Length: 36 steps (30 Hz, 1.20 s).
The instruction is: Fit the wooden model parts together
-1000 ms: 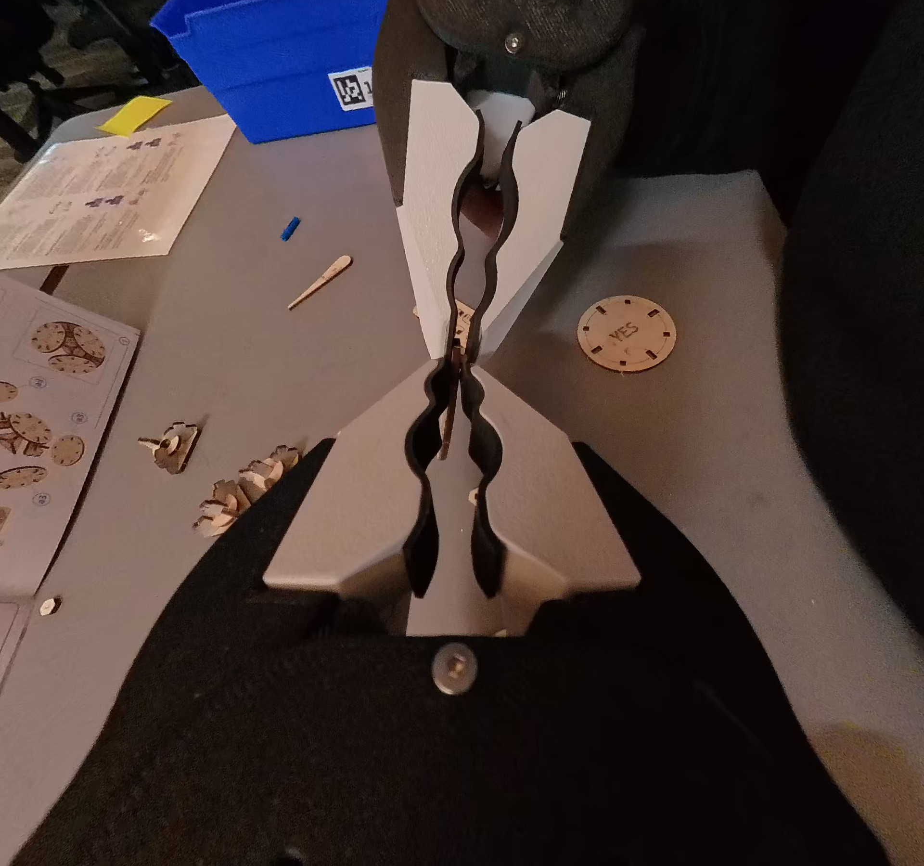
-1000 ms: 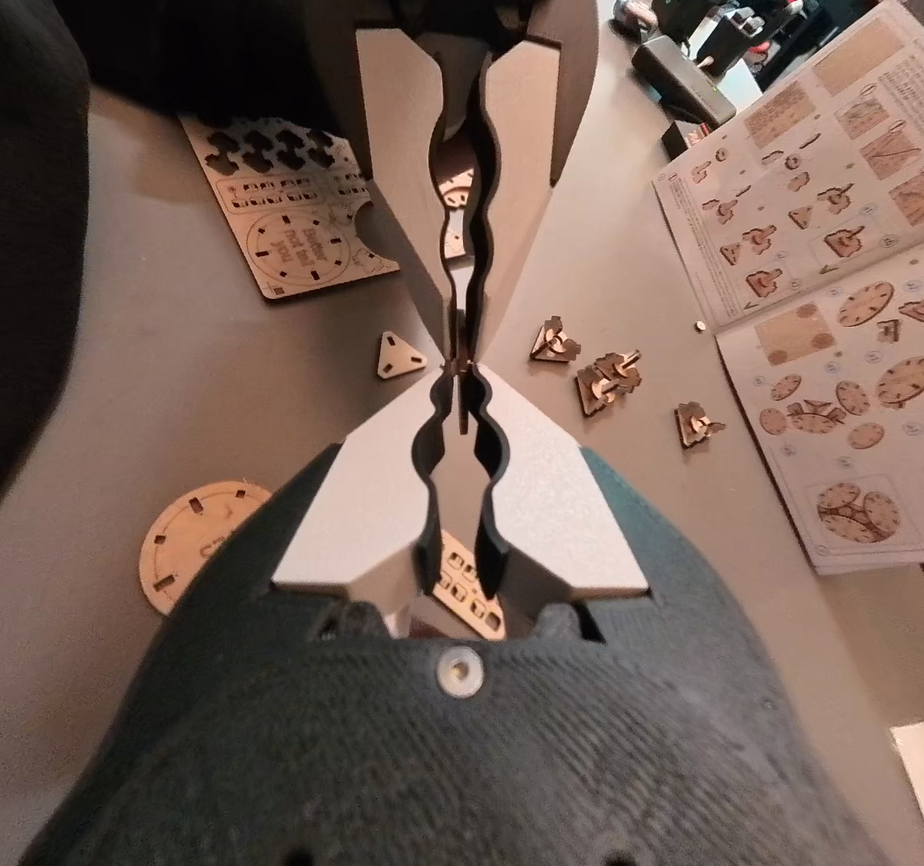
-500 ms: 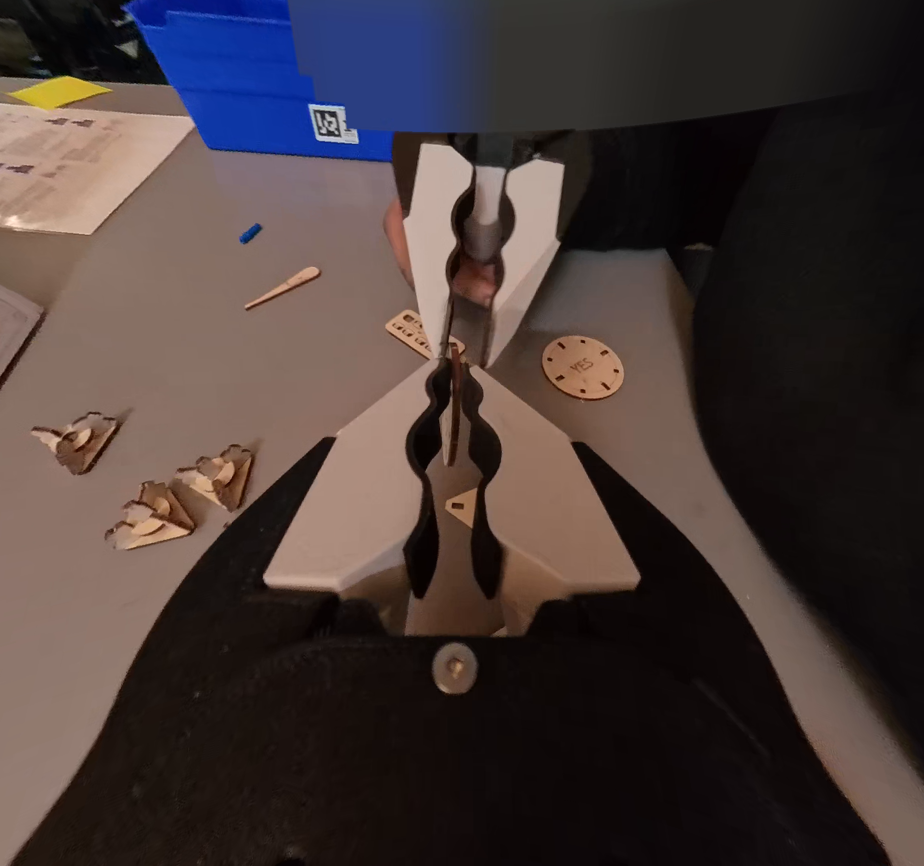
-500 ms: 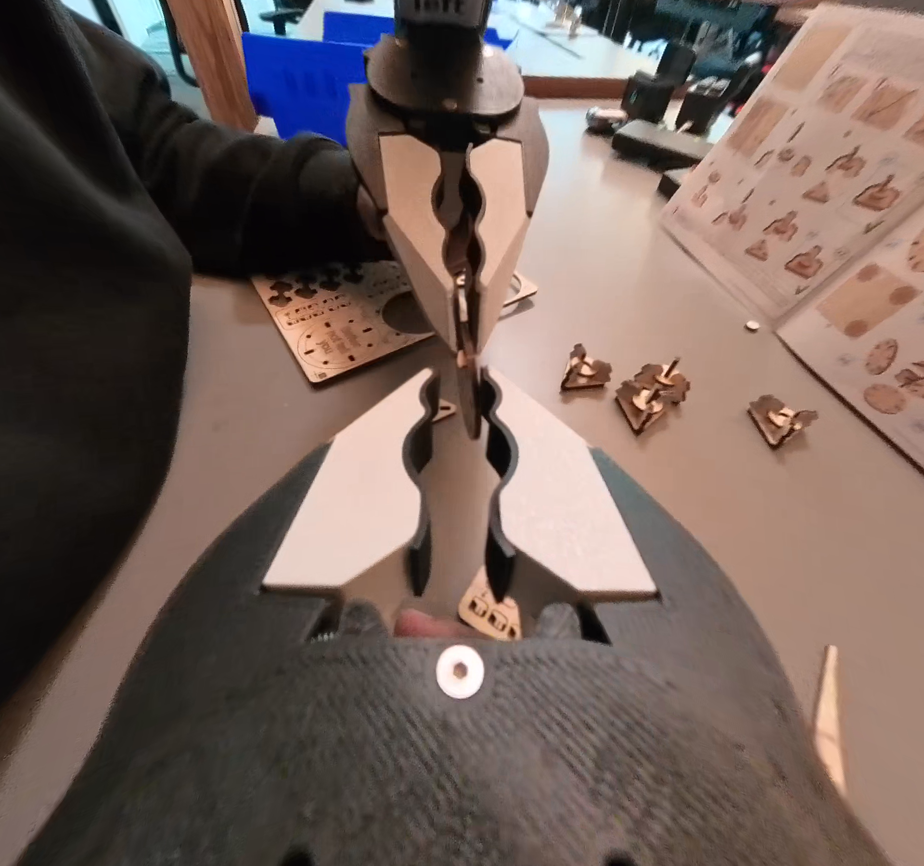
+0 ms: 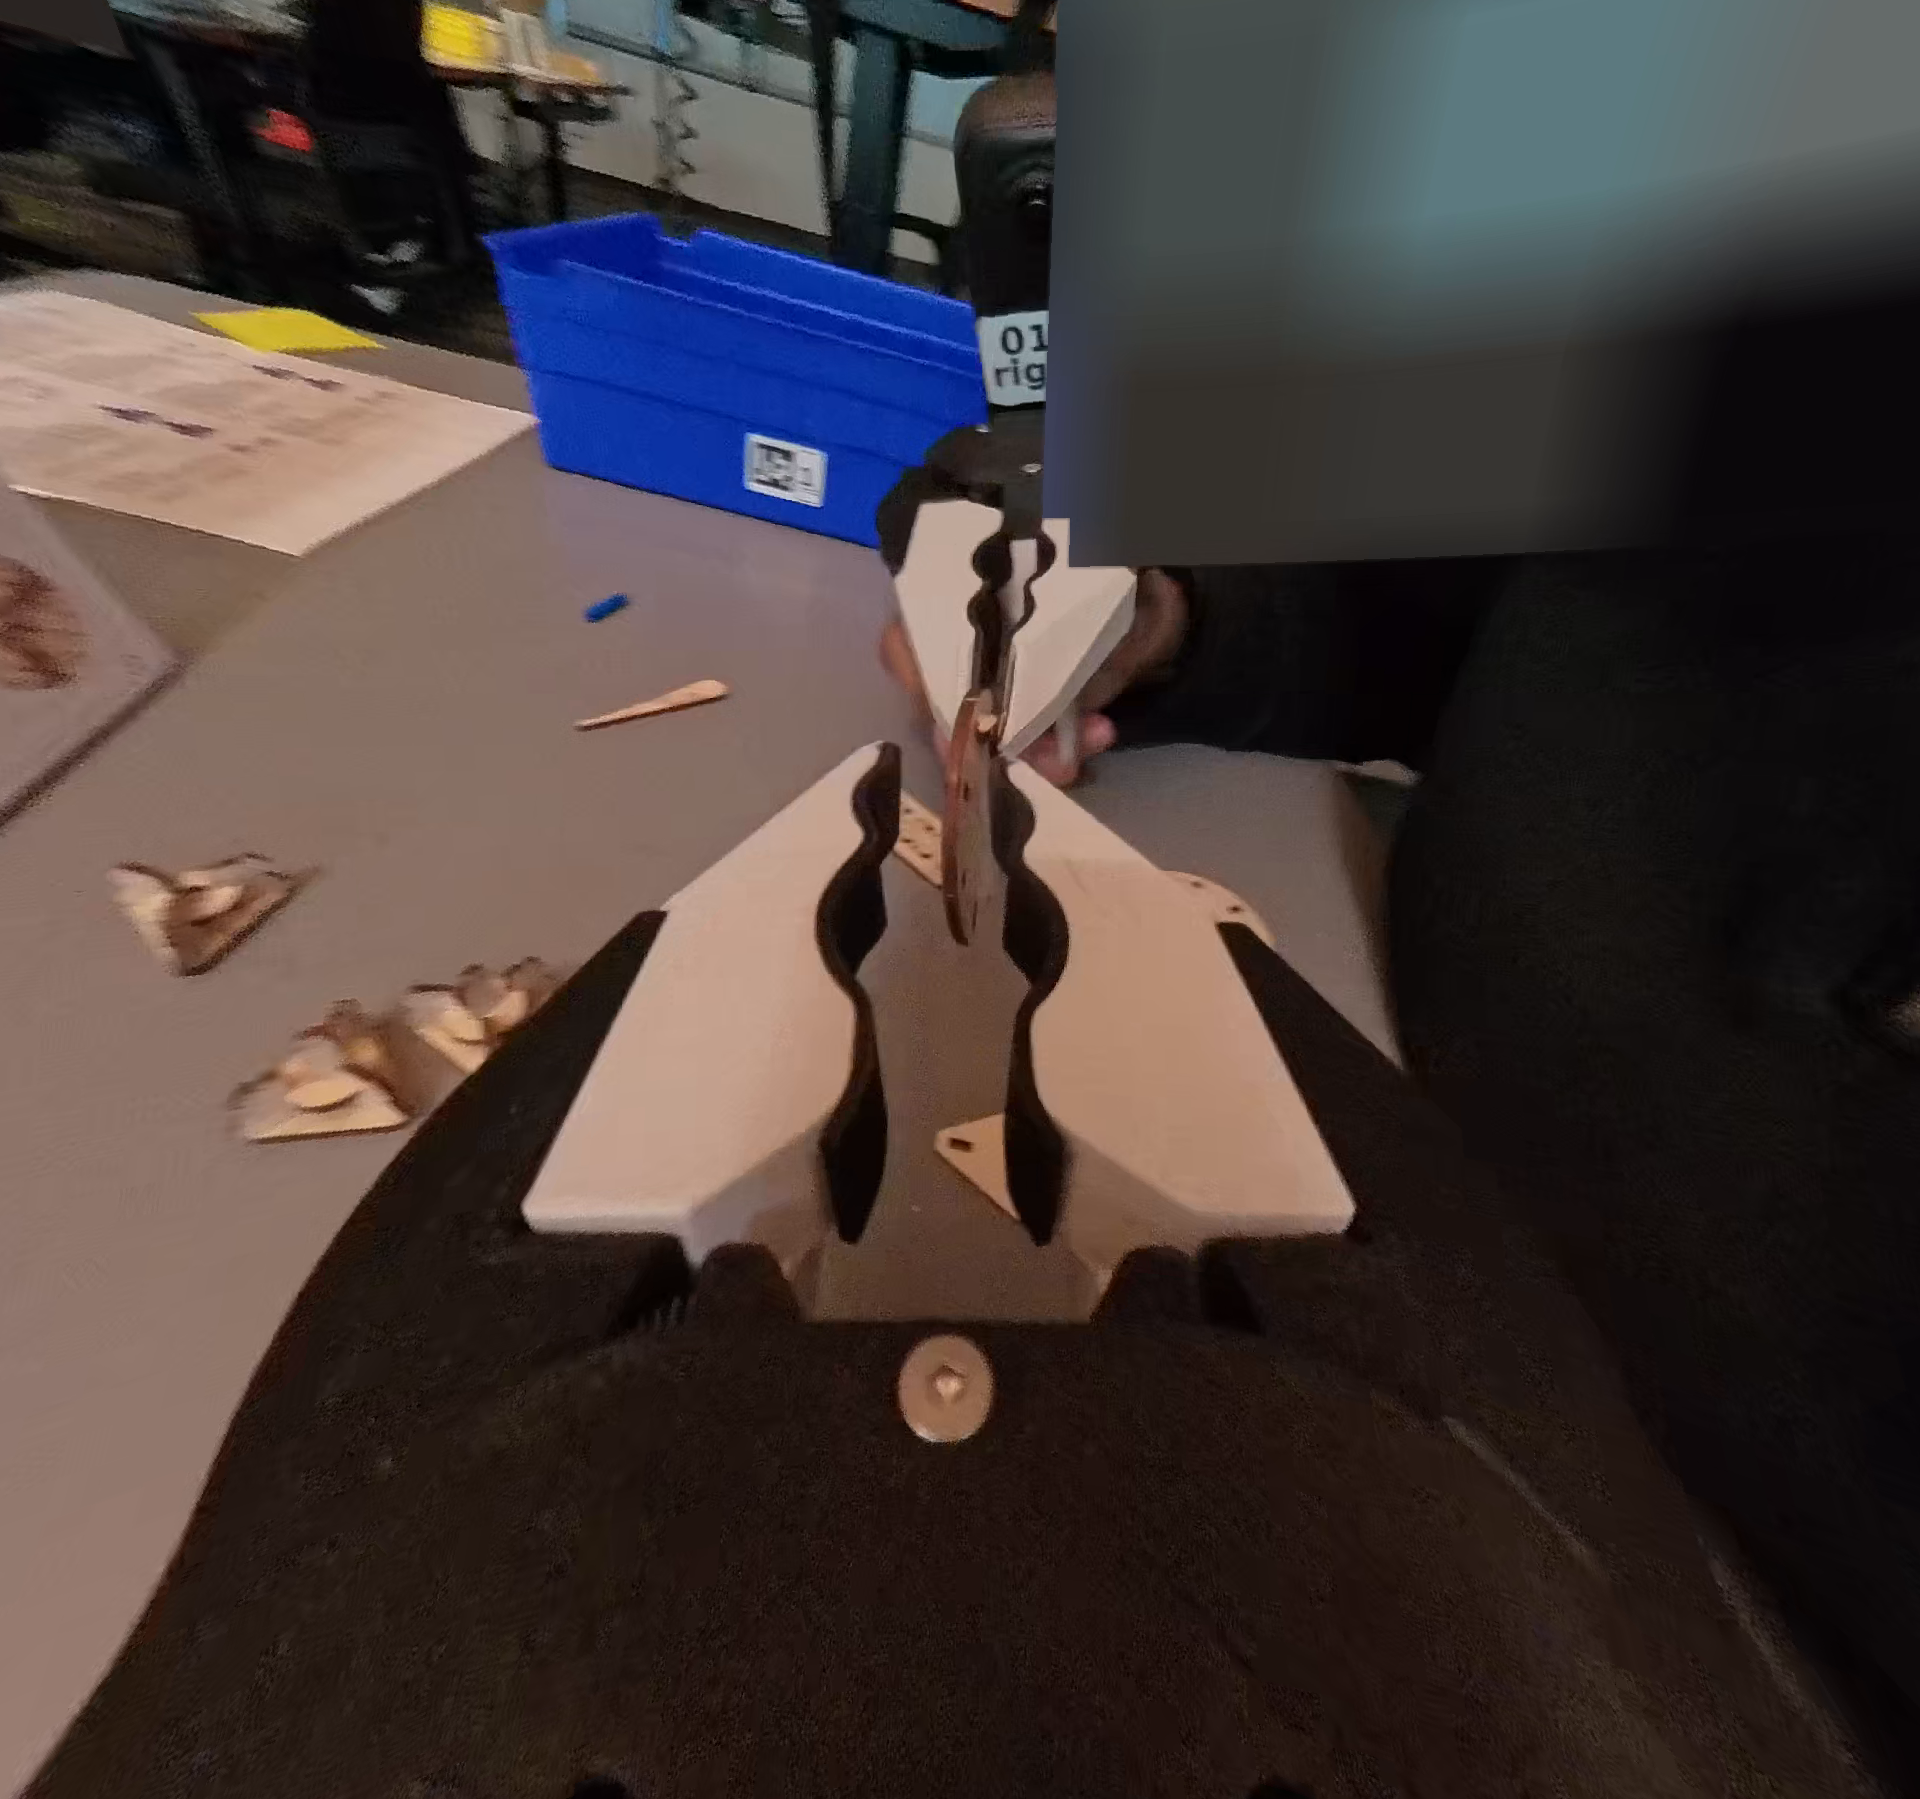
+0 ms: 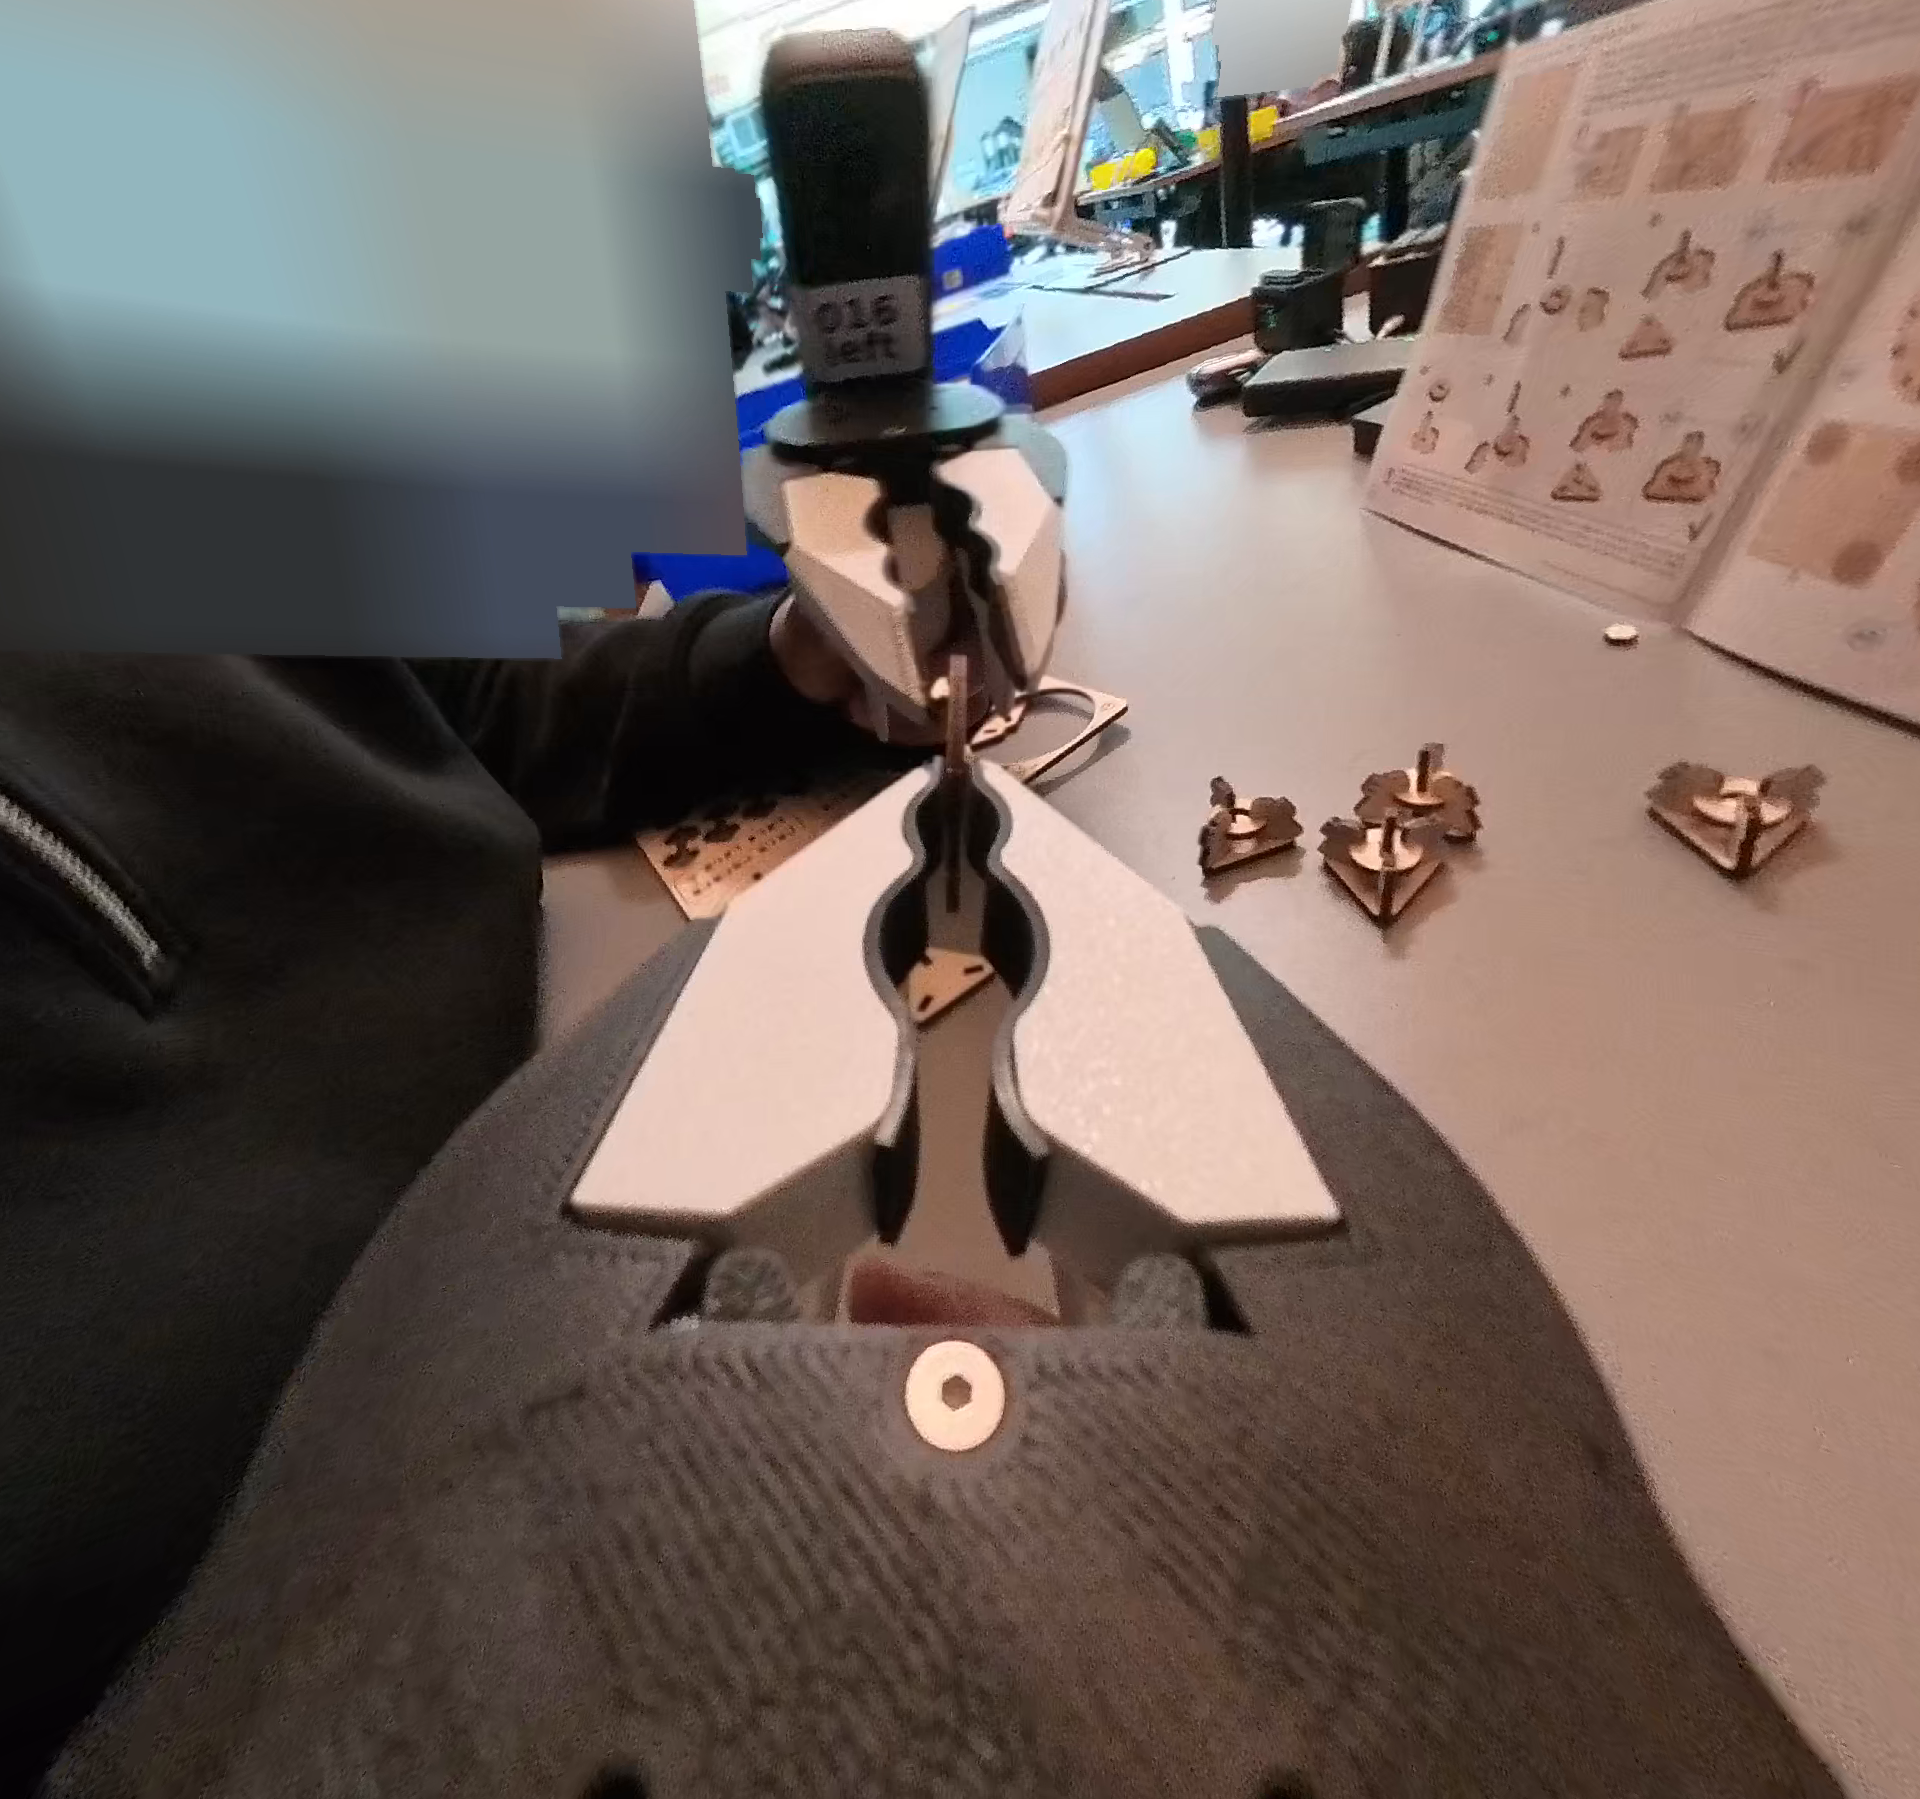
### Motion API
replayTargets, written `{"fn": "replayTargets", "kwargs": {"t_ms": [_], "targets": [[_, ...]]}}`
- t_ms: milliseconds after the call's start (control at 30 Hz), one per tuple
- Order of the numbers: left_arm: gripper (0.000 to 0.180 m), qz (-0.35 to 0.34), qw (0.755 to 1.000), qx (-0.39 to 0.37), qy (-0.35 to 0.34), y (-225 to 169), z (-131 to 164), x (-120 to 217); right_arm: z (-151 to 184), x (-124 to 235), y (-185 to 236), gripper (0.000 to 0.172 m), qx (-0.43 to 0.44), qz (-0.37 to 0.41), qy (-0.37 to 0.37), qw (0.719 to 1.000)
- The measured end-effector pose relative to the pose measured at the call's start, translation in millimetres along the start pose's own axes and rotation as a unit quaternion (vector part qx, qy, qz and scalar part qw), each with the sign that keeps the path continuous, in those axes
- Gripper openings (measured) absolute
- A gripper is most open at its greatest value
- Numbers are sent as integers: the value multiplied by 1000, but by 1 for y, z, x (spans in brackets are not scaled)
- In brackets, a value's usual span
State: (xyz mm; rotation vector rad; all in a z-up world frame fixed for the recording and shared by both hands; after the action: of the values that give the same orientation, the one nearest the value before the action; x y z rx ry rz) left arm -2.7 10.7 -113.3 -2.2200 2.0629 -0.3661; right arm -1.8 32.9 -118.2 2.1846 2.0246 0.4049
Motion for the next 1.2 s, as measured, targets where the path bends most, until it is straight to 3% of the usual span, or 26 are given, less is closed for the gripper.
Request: {"fn": "replayTargets", "kwargs": {"t_ms": [167, 333, 400, 500, 567, 667, 767, 1200], "targets": [[8, -122, 986, -112, -2, 9, -14, 9, -6, 1, -17, 0, -70, 41, -21, 997], [3, -183, 967, -172, 50, 12, -7, 0, -7, -1, -21, 0, -43, 88, -29, 995], [0, -154, 981, -111, 50, 10, 0, -11, -10, -1, -22, 0, -8, 122, -37, 992], [0, -68, 993, 83, -54, 4, -12, -17, -18, 2, -22, 0, 83, 179, -59, 979], [4, -27, 973, 195, -123, 12, -18, -11, -24, 4, -21, 0, 140, 213, -71, 964], [1, 17, 934, 295, -201, 22, -23, 1, -27, 4, -20, 0, 193, 250, -76, 946], [3, 47, 911, 339, -230, 23, -24, 2, -24, 1, -21, 0, 235, 274, -67, 930], [6, 85, 879, 392, -258, 21, -21, 1, -17, -7, -20, 5, 398, 333, -29, 855]]}}
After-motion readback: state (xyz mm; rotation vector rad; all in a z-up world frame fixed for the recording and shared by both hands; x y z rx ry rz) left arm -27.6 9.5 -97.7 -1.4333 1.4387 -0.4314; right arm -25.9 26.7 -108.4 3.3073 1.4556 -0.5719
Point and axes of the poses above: each gripper's, where its closed fingertips meet, x back along the fingers, z out of its underside, y = z × x across the jaws, the point moved 1 cm from there along x, back along the fingers, and after that the axes turned 5 degrees about z, right-handed, at the moved point
